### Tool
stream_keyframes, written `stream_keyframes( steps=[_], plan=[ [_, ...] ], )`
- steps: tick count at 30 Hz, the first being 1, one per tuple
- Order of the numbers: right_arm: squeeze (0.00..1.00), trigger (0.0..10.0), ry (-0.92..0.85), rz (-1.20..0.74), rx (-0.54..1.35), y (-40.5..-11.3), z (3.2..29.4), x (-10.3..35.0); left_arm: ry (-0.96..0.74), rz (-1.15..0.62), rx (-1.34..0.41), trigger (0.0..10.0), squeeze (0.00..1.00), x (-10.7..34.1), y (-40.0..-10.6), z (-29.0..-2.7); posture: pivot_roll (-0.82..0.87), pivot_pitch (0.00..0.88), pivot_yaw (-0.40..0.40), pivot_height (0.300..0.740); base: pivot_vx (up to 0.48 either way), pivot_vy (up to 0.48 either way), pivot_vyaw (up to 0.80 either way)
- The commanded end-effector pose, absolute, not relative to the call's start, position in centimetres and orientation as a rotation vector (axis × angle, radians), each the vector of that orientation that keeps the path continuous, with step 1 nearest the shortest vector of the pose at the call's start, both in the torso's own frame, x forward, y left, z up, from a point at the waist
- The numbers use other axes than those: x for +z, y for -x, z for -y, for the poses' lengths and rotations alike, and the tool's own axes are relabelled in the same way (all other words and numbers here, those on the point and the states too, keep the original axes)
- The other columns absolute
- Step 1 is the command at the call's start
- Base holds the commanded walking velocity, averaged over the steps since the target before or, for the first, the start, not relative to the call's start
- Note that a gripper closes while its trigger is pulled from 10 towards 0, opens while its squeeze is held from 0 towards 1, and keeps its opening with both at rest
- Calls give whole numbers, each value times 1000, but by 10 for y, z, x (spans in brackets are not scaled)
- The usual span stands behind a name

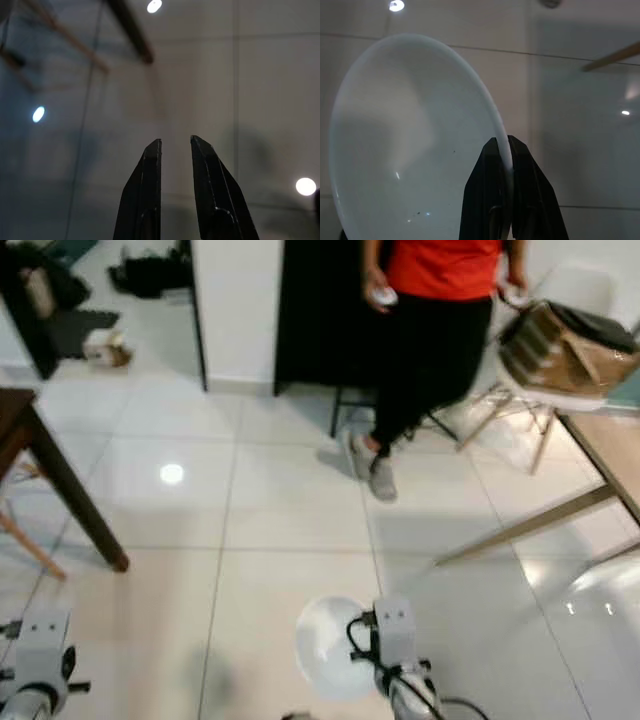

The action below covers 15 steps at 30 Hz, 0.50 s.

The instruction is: Setting the table

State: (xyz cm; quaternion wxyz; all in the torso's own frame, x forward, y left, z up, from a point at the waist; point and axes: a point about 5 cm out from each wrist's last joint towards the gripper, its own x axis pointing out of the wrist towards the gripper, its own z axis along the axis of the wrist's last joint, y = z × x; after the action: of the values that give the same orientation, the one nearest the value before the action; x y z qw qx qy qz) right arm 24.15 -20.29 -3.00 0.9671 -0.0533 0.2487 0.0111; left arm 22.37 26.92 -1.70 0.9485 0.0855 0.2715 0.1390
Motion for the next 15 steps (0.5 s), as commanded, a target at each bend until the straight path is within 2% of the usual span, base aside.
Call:
stream_keyframes(
  steps=[1,15],
  plan=[
    [0,10000,110,-512,17,-239,206,-31,-175,-584,292,10000,0,-23,-214,-272,-24,75,28,740,0,0,-788],
    [0,10000,106,-504,-1,-243,211,-28,-175,-581,301,10000,0,-23,-213,-276,-26,77,27,740,0,0,-786]
  ],
)
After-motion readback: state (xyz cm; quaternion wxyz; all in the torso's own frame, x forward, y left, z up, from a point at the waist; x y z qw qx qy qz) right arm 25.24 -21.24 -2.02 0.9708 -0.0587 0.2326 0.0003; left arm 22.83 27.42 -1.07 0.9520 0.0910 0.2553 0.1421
